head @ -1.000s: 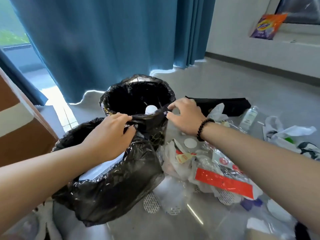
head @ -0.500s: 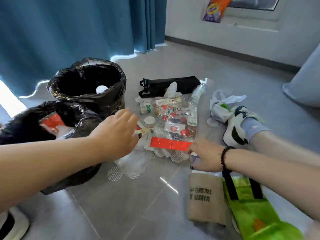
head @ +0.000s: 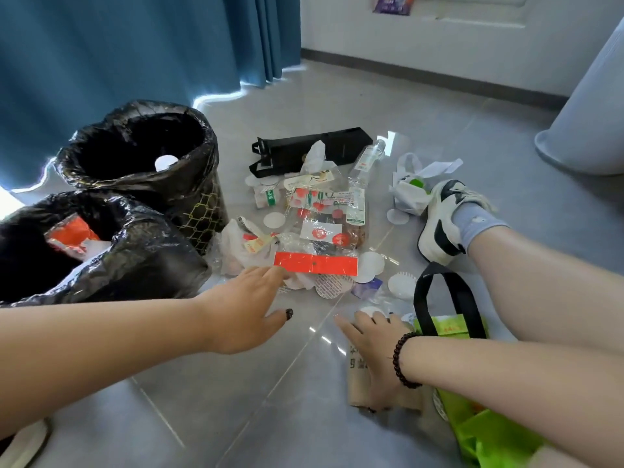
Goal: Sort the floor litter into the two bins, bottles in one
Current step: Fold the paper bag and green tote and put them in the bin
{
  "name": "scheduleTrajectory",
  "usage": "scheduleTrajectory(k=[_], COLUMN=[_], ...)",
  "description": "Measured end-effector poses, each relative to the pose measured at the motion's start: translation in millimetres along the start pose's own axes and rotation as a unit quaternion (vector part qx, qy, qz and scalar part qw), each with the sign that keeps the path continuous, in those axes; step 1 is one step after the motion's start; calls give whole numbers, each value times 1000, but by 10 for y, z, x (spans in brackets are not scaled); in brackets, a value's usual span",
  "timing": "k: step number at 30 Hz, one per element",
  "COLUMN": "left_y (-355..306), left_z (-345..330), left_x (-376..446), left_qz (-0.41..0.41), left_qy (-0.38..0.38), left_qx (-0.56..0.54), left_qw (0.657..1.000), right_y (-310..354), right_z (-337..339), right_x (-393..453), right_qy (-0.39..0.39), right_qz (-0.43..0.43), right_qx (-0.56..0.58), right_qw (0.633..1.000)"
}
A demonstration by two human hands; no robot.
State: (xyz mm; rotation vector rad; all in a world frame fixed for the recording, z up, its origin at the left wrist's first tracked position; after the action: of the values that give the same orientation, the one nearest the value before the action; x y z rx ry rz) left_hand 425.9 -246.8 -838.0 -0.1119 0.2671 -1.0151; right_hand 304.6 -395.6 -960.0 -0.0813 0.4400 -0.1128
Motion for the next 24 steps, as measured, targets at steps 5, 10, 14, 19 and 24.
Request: scheduleTrajectory(k=[5, 10, 14, 19, 24], left_y=[213, 569, 872, 1003, 717], left_z=[193, 946, 1281, 1097, 881], left_x=[-6, -214, -502, -595, -529], left_qz=[65, 48, -12, -31, -51], left_qy=[27, -94, -201, -157, -168], left_qx=[-107, -332, -418, -438, -420], left_qw=[992, 937, 886, 884, 891], right_y=[243, 261, 243, 267, 352], right_z=[735, 1720, 1898, 1859, 1888], right_x=[81, 6, -109, -229, -212], right_qy=[-52, -59, 10, 77, 114], right_qz=[-28, -37, -48, -10, 26], right_qx=[233, 622, 766, 836, 879], right_qw=[971, 780, 641, 544, 463])
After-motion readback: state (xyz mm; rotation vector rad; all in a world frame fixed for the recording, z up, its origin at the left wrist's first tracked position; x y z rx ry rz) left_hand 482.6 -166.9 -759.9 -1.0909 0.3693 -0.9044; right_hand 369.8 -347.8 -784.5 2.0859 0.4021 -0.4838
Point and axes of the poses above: each hand's wrist, its own x-axis towards the middle knuckle, its own z-axis out of the back of the hand, y = z × x, the point moved 4 cm from there along x, towards the middle knuckle, and after that the axes turned 11 degrees about -y, right-handed, at the moved point
